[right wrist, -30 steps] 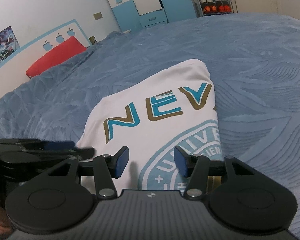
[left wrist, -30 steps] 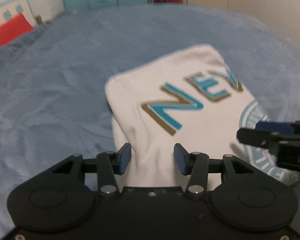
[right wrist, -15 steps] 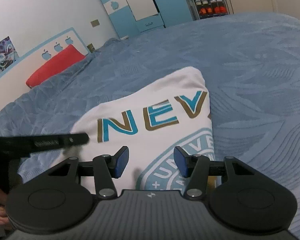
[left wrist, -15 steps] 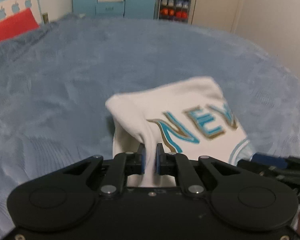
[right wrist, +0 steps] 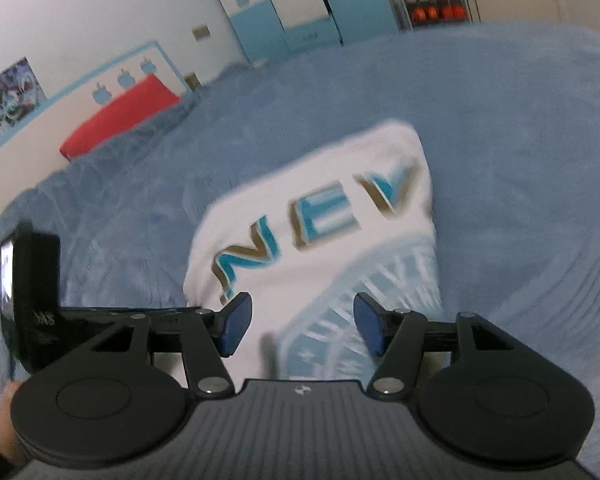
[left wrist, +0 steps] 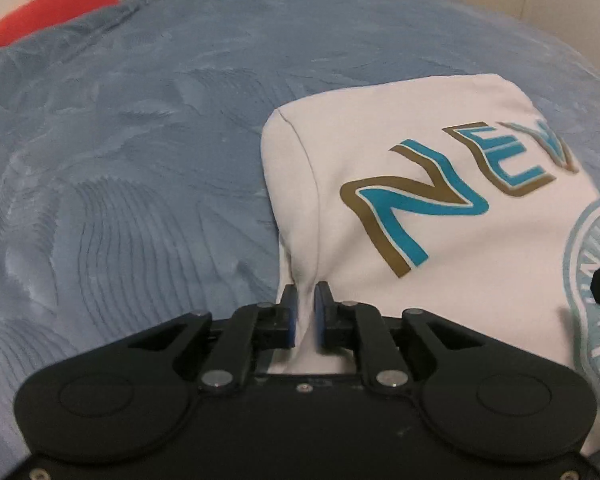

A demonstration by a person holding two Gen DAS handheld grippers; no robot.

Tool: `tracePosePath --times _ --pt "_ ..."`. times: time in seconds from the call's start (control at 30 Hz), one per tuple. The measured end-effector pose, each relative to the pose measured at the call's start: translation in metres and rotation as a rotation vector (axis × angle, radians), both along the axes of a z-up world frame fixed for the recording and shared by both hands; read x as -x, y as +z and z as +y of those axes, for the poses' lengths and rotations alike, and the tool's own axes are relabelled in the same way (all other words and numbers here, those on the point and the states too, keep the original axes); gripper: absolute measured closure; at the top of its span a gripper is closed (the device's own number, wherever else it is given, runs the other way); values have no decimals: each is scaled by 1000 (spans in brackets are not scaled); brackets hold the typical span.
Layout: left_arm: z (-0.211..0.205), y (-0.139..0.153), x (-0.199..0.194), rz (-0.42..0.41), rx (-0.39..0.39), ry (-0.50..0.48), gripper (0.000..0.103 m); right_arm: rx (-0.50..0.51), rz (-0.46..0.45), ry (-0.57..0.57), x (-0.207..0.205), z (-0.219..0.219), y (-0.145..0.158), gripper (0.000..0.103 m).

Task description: Fold small clothes

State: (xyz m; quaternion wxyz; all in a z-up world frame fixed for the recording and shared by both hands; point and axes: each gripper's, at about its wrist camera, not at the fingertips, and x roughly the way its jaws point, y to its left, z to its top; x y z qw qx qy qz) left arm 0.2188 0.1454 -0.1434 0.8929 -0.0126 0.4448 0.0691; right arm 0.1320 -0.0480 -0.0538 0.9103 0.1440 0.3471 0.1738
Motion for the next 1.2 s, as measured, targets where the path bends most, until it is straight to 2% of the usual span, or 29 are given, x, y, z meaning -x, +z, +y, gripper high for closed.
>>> tracePosePath --times 0.03,0.07,0.1,0.2,0.27,0.33,0.43,0.47,0.57,0.67,0.73,0.8,0.83,0.93,1.03,1.07,1.1,1.13,1.17,1.2 --pt "-3 7 2 -13 -16 -10 86 8 2 2 0 -1 -2 34" --pt "-7 19 2 -32 -39 -25 73 22 -3 3 1 -2 -2 34" --pt "-8 27 3 -41 -56 -32 47 26 -8 4 0 -5 0 34" --pt "0 50 -4 -62 -17 -70 46 -9 -5 -36 -5 -22 8 28" --pt "10 52 -16 -42 24 -45 46 -33 -2 -65 -9 -36 8 19" --pt "24 42 -31 7 77 -7 46 -34 22 -90 -15 -47 4 17" --pt "44 20 -46 95 243 -20 46 -36 88 -96 -28 -60 -9 17" --pt "48 14 -48 97 295 -16 46 -50 113 -83 -33 -62 -14 17" --pt "50 7 -50 78 374 -10 45 -102 167 -22 -44 -65 -30 20" --pt "47 -1 -55 89 397 -25 40 -128 166 3 -54 -59 -38 20" --pt "52 -10 -64 94 414 -38 32 -152 175 27 -64 -54 -41 20" --pt "58 -15 -69 102 457 -37 28 -173 188 55 -77 -46 -44 9" --pt "62 -18 -74 109 481 -35 26 -177 204 78 -84 -40 -47 0" --pt "62 -20 -79 115 486 -49 24 -105 201 148 -98 -18 -48 0" --pt "57 -18 -78 107 456 -68 25 -68 171 137 -94 -11 -47 0" --pt "57 -18 -77 98 460 -68 28 -84 164 116 -93 -15 -46 4" --pt "57 -18 -74 84 476 -63 33 -103 162 103 -90 -20 -45 19" --pt "55 -16 -70 76 471 -60 41 -139 160 104 -87 -26 -43 50" --pt "52 -12 -66 57 473 -61 54 -191 162 108 -86 -35 -42 68" --pt "49 -8 -62 40 491 -63 71 -232 168 105 -86 -40 -40 70"
